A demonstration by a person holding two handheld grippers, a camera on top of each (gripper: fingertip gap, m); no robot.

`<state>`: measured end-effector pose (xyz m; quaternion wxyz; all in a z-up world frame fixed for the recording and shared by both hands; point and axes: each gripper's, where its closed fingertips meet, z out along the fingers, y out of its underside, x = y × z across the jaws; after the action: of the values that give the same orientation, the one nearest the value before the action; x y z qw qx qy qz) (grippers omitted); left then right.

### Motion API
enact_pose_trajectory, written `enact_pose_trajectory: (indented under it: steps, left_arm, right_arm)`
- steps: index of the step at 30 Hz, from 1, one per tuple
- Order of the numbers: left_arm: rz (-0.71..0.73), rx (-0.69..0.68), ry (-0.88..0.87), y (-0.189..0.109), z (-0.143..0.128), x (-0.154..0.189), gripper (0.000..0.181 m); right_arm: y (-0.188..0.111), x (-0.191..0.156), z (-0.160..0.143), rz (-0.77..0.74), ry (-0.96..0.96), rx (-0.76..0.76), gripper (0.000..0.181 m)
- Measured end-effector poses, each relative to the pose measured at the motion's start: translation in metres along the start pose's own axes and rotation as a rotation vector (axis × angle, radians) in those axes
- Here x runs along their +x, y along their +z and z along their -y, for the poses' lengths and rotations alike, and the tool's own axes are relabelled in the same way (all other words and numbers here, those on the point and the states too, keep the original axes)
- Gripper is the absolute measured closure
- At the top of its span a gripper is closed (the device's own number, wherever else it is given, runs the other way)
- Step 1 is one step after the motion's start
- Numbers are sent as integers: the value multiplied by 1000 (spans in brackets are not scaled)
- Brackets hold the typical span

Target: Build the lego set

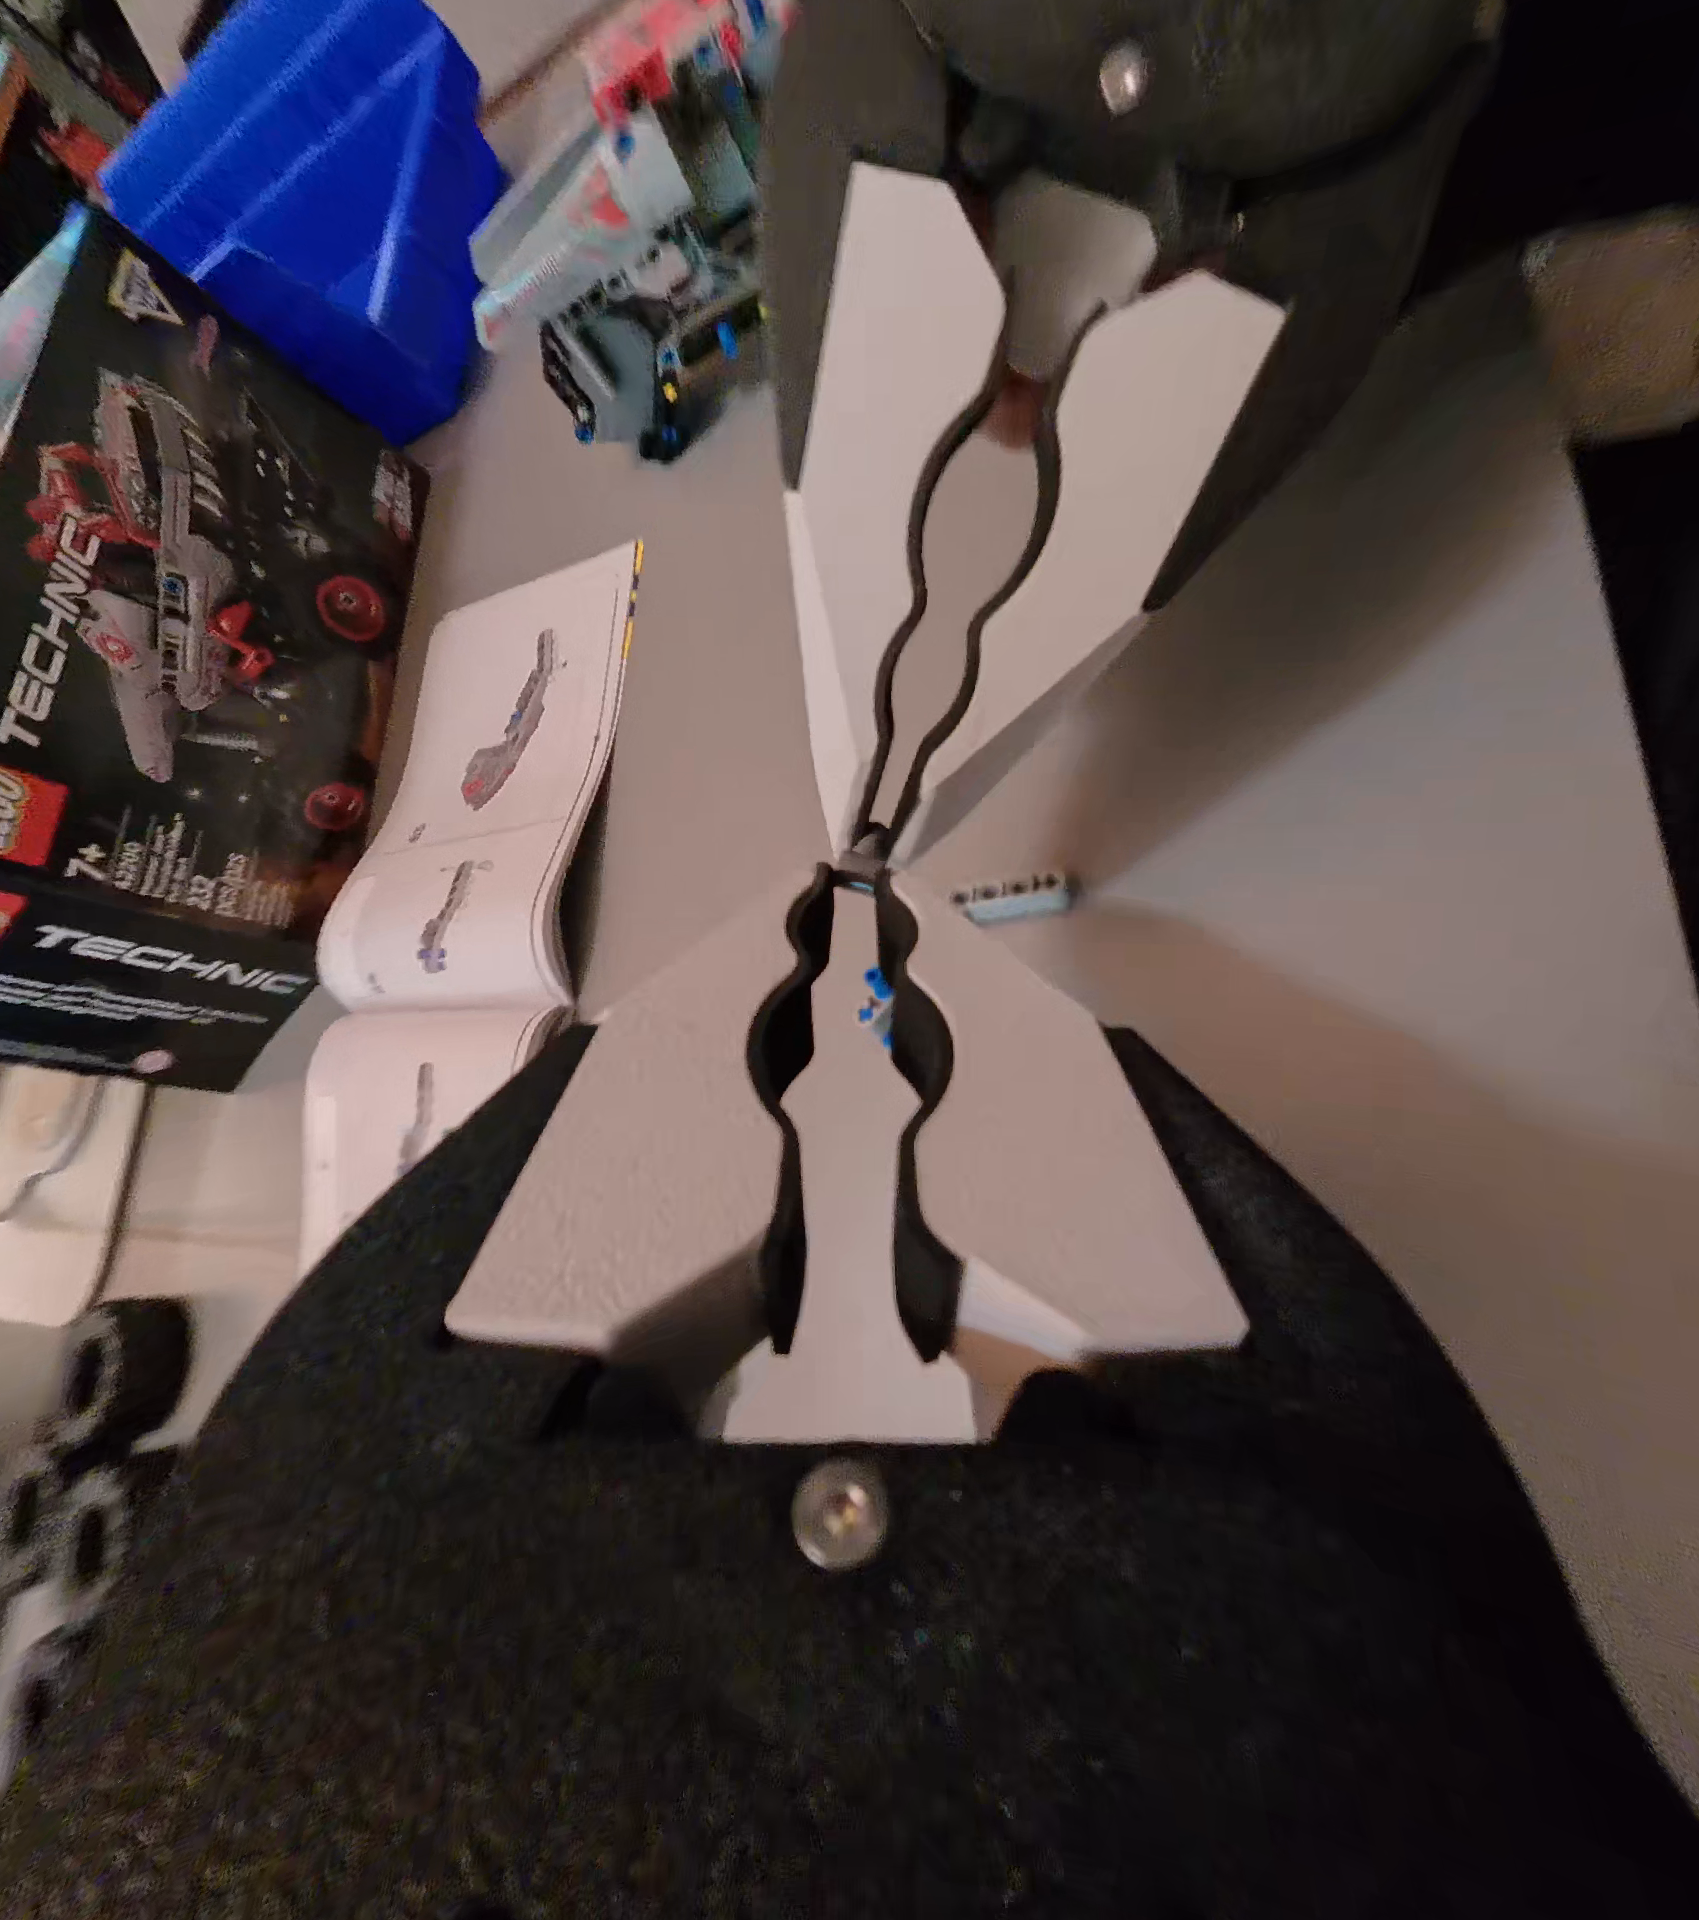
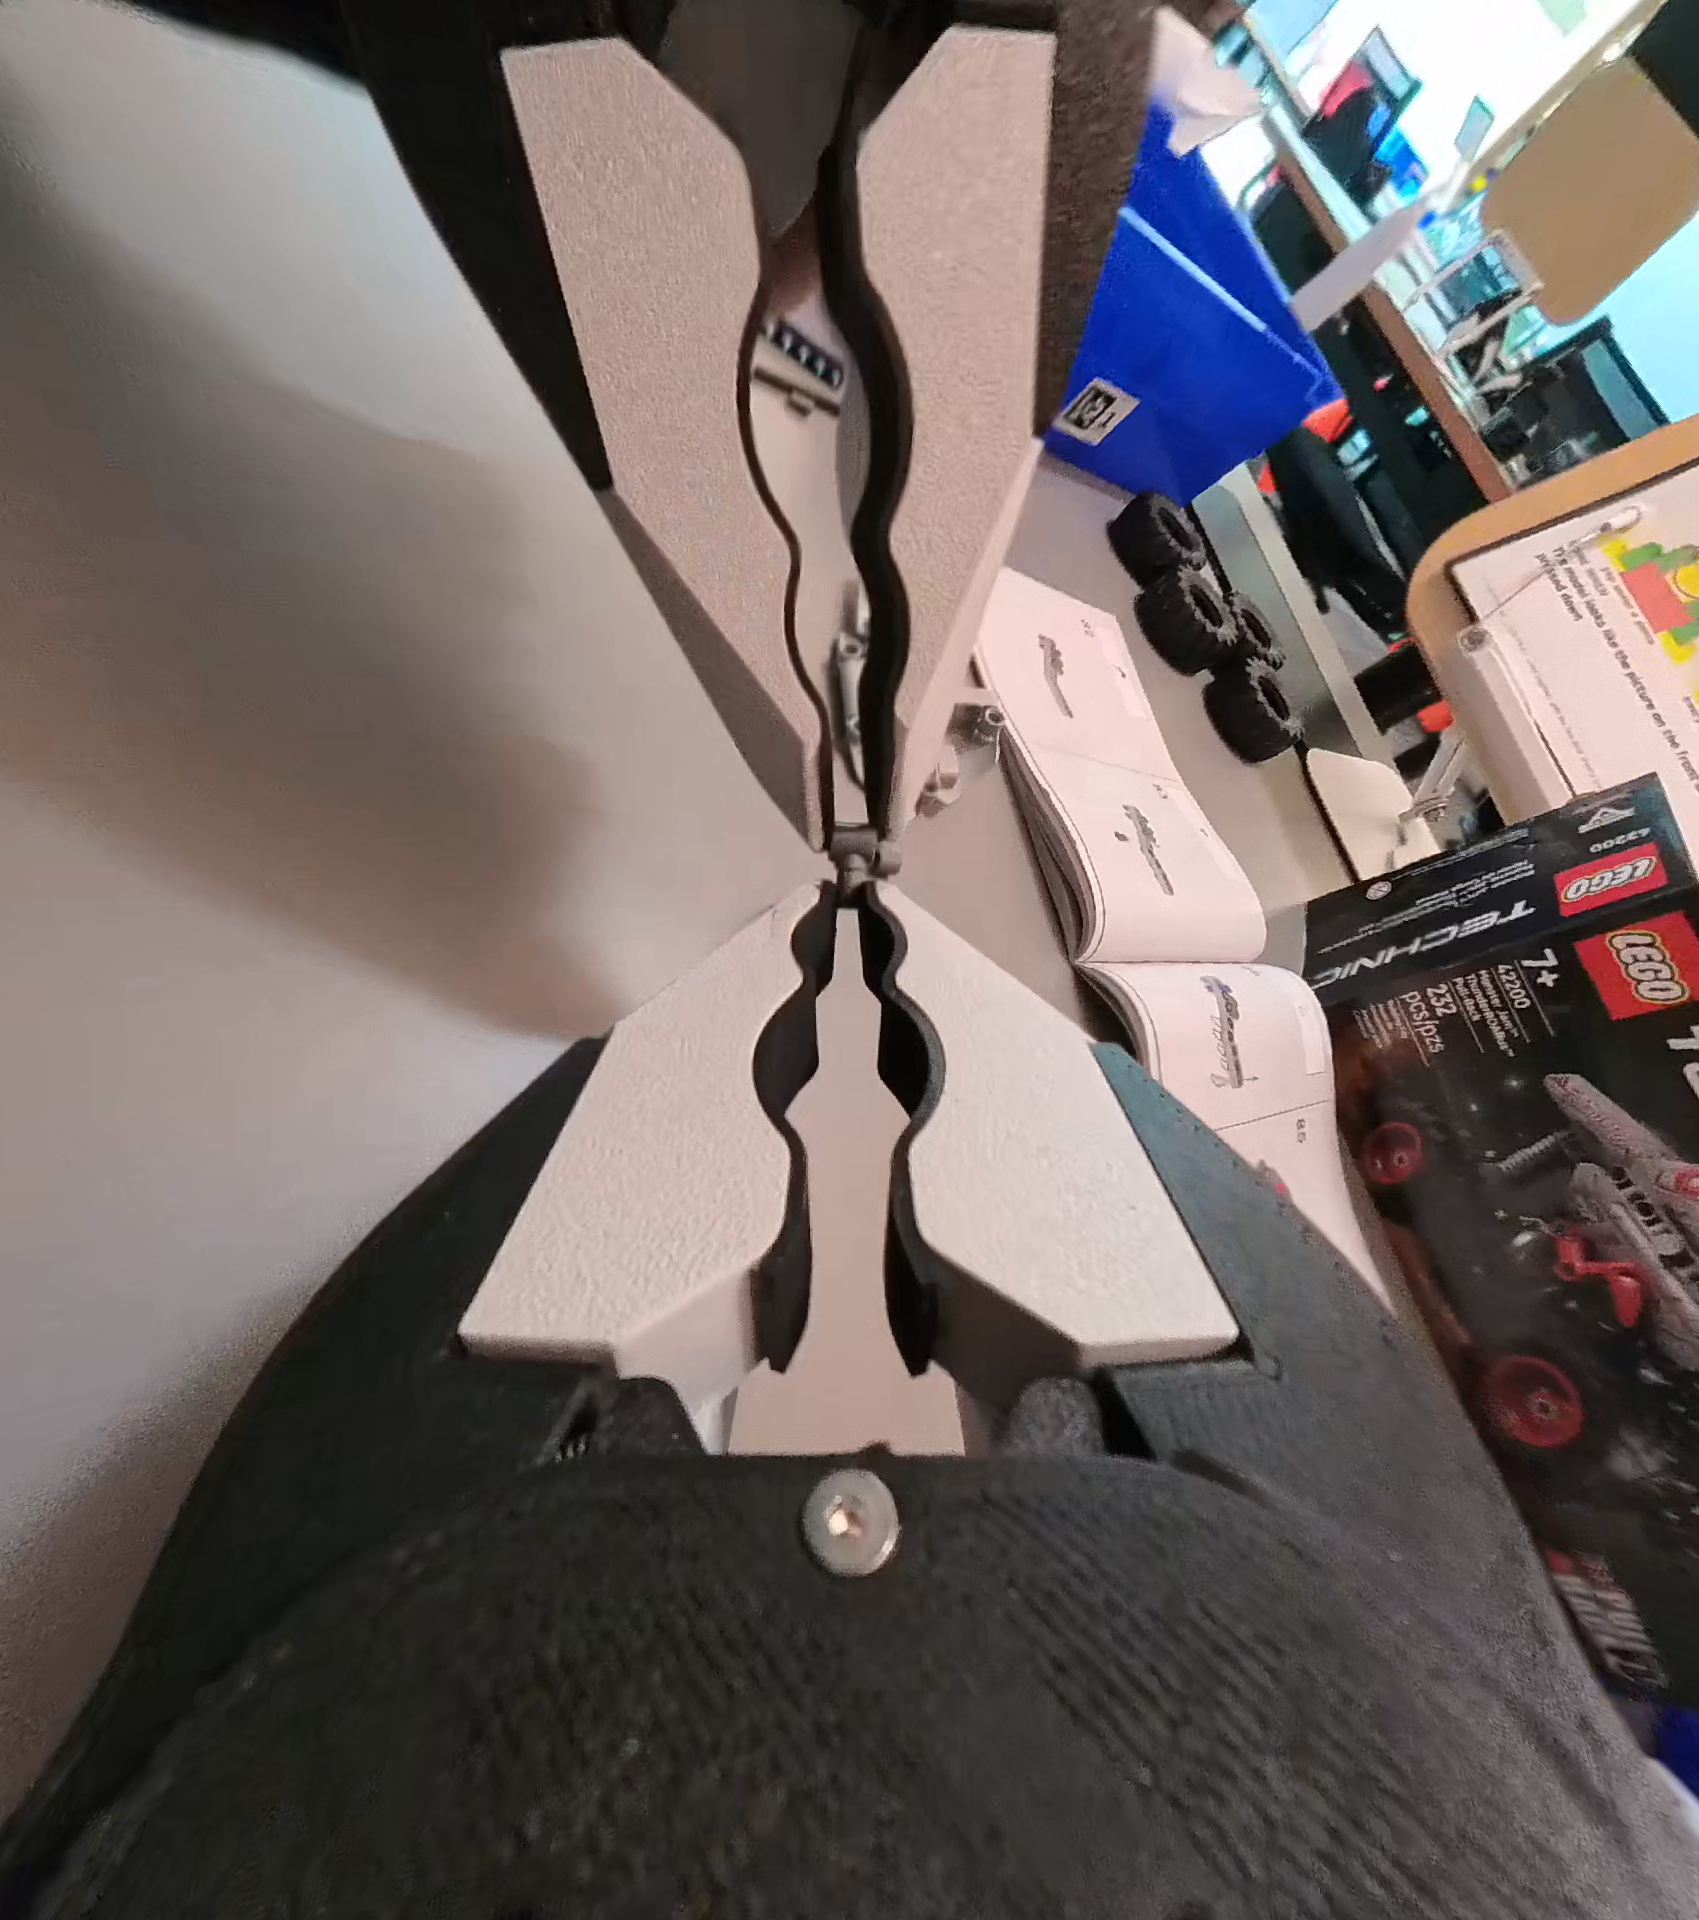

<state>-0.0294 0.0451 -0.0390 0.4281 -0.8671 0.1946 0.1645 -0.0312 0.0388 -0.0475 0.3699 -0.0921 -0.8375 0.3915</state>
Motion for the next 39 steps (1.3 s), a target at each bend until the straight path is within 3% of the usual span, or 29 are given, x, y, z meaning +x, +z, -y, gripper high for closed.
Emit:
enact_pose_trajectory:
  steps: [1,5,12,17,20,25,31,39]
  left_arm:
    - [-19,48,-36,0,2,-1,177]
    - [-86,210,-112,-2,8,0,177]
    - [-151,330,-151,-2,10,2,177]
    - [-165,248,-120,2,-1,2,177]
    - [-155,152,-39,4,-9,1,177]
    - [-185,118,44,7,-5,6,177]
    - [-249,191,26,2,1,12,177]
    - [-282,307,-130,-6,10,6,177]
  right_arm:
    - [-1,2,2,-7,25,27,179]
    - [-2,3,3,17,102,92,179]
    - [0,1,5,81,252,193,179]
    - [5,-4,1,110,264,177,179]
    - [3,-5,0,138,248,154,162]
    - [1,-3,4,164,287,178,166]
    - [-4,-8,6,192,237,193,175]
    - [-8,-2,13,147,249,265,176]
